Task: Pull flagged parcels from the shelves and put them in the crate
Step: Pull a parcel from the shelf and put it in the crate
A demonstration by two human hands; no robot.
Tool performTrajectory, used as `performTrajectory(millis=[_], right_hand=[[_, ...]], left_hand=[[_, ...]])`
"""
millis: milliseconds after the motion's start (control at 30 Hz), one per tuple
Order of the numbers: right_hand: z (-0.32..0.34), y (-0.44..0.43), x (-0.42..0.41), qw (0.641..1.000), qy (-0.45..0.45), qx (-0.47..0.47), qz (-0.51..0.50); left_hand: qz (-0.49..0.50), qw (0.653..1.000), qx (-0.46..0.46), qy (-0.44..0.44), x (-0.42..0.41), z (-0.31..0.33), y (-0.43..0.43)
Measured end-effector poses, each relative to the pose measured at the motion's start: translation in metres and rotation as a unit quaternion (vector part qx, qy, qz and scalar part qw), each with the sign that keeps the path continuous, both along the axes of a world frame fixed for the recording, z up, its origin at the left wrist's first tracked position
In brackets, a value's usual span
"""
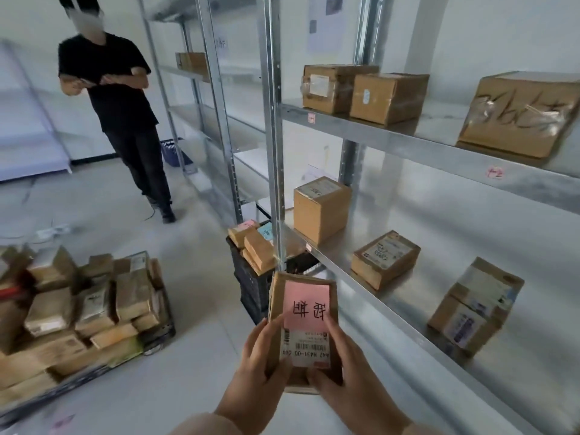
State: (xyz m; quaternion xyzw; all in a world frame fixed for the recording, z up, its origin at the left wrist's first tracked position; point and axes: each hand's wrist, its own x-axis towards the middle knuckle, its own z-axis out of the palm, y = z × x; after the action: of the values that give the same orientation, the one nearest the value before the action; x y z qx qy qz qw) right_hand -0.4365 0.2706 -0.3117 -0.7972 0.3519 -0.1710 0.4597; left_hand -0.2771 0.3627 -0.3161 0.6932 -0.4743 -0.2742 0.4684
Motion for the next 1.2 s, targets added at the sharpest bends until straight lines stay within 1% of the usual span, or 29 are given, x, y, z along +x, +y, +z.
performTrajectory(millis=[167,333,433,533,633,767,833,1000,1200], right_hand=[[-0.015,-0.042,0.066,1.000,0.010,-0.002,0.018],[-0.022,-0.112,0.139,0.999,-0.006,0.022,0.030],[-0.020,-0.151,0.177,0.998,-0.020,0.054,0.031],[-0.011,-0.187,0.211,0.997,-0.020,0.058,0.043],[-0.010,-0.220,0.235,0.997,-0.010,0.066,0.033],[-0.022,-0.248,0.258,0.996,0.045,0.069,0.026],[-0.032,-0.259,0.267,0.995,0.072,0.065,0.021],[-0.053,-0.285,0.291,0.992,0.112,0.050,-0.041],[-0.054,-0.298,0.335,0.975,0.140,0.066,-0.162]], left_hand=[[0.044,0.998,0.008,0.037,0.063,-0.017,-0.032],[0.077,0.994,0.020,0.073,0.132,-0.018,-0.094],[0.090,0.994,0.024,0.065,0.174,-0.012,-0.135],[0.101,0.993,0.038,0.043,0.216,-0.006,-0.170],[0.101,0.992,0.067,0.027,0.253,-0.010,-0.197],[0.086,0.992,0.087,-0.002,0.297,-0.027,-0.227],[0.078,0.992,0.101,-0.001,0.321,-0.039,-0.247],[0.037,0.989,0.145,-0.003,0.390,-0.078,-0.313],[-0.087,0.976,0.188,-0.071,0.453,-0.117,-0.401]])
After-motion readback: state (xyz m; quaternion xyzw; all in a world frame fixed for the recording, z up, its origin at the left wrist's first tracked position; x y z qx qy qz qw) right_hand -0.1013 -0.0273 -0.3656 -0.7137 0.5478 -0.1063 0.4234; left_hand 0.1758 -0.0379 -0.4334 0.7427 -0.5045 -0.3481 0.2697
